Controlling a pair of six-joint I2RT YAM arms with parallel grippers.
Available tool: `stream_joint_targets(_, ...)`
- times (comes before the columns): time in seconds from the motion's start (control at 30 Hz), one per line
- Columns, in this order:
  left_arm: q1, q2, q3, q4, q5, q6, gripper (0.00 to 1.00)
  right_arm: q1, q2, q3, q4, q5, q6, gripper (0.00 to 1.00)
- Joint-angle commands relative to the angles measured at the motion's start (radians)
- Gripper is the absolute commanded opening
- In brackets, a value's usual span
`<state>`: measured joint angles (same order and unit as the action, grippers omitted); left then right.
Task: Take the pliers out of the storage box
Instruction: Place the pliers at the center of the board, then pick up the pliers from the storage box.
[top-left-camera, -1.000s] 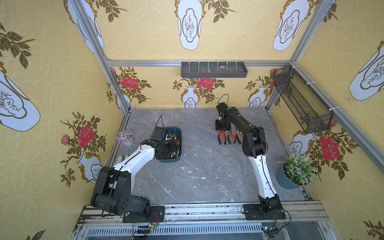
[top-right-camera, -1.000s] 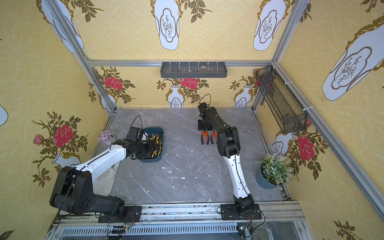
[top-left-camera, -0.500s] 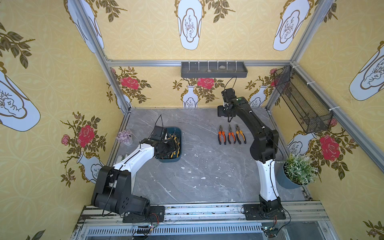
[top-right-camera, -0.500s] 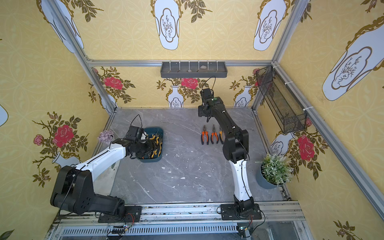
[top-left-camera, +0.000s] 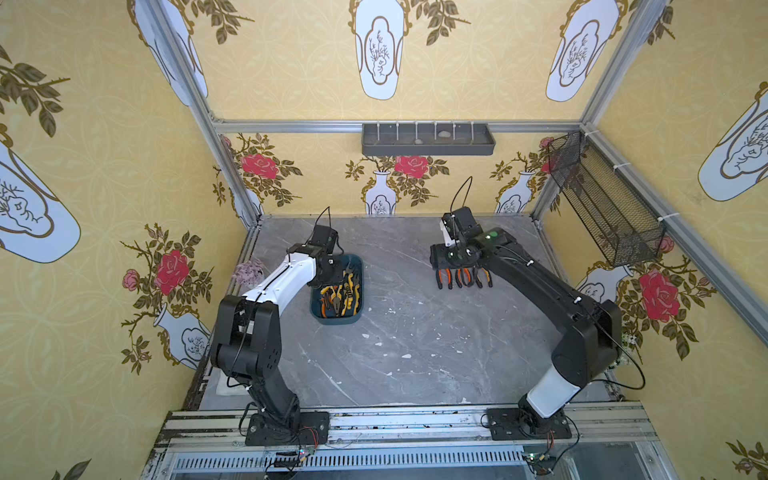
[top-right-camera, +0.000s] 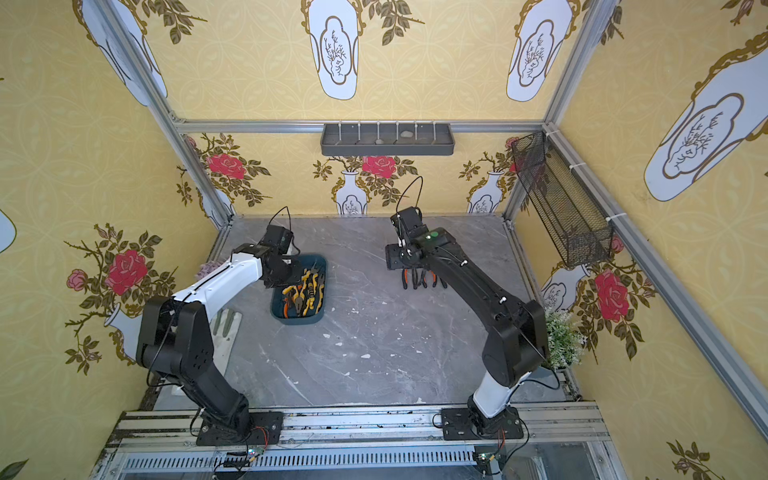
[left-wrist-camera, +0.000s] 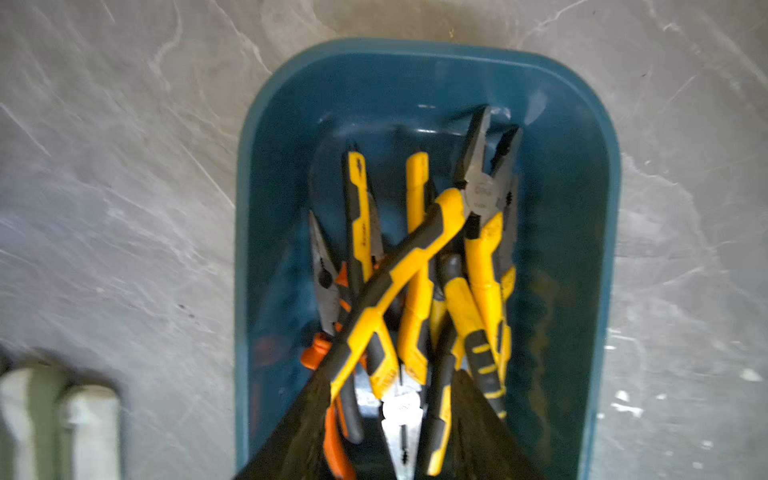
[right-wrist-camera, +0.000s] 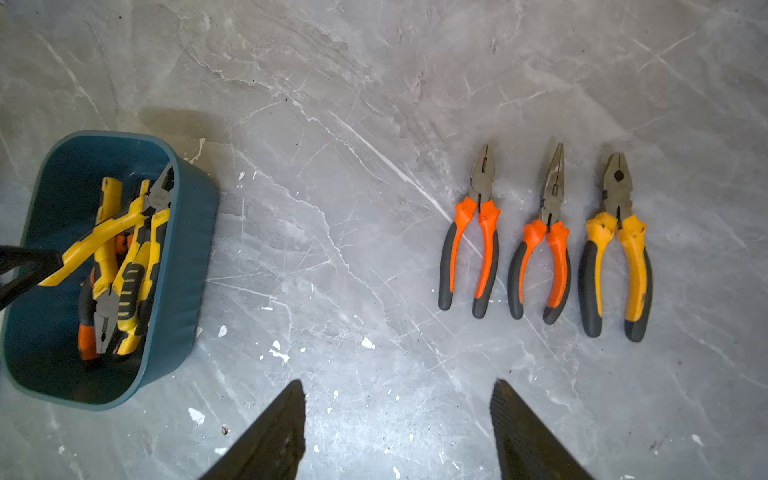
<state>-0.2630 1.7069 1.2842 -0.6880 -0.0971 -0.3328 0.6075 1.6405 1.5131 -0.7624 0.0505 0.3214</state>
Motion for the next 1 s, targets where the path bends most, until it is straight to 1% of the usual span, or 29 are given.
stream_joint_targets(0.0,0.002,-0.008,-0.023,0.025,-0.109,0.232,0.50,0.003,-0.067,-0.086,0.070,-0.050,0.050,0.70)
stream_joint_targets(0.07,0.002,0.009,-0.018,0.031,-0.125,0.292,0.47,0.000,-0.093,-0.125,0.074,-0.051,0.050,0.70)
stream_joint_targets(0.13,0.002,0.046,0.001,0.016,-0.117,0.341,0.45,-0.008,-0.116,-0.156,0.076,-0.058,0.049,0.70)
stream_joint_targets(0.23,0.003,0.083,0.019,0.002,-0.098,0.381,0.42,-0.022,-0.147,-0.194,0.088,-0.074,0.047,0.71)
stream_joint_targets(0.37,0.004,0.110,0.035,-0.004,-0.058,0.410,0.42,-0.038,-0.174,-0.226,0.093,-0.086,0.048,0.71)
stream_joint_targets(0.53,0.008,0.168,0.073,-0.043,-0.039,0.419,0.42,-0.045,-0.200,-0.246,0.089,-0.087,0.054,0.71)
stream_joint_targets(0.7,0.036,0.227,0.096,-0.093,0.042,0.397,0.41,-0.046,-0.210,-0.249,0.077,-0.080,0.058,0.71)
stream_joint_targets(0.8,0.042,0.241,0.102,-0.119,0.062,0.390,0.40,-0.046,-0.214,-0.253,0.075,-0.079,0.060,0.71)
stream_joint_targets(0.97,0.044,0.245,0.115,-0.139,0.083,0.384,0.33,-0.046,-0.212,-0.267,0.076,-0.081,0.069,0.70)
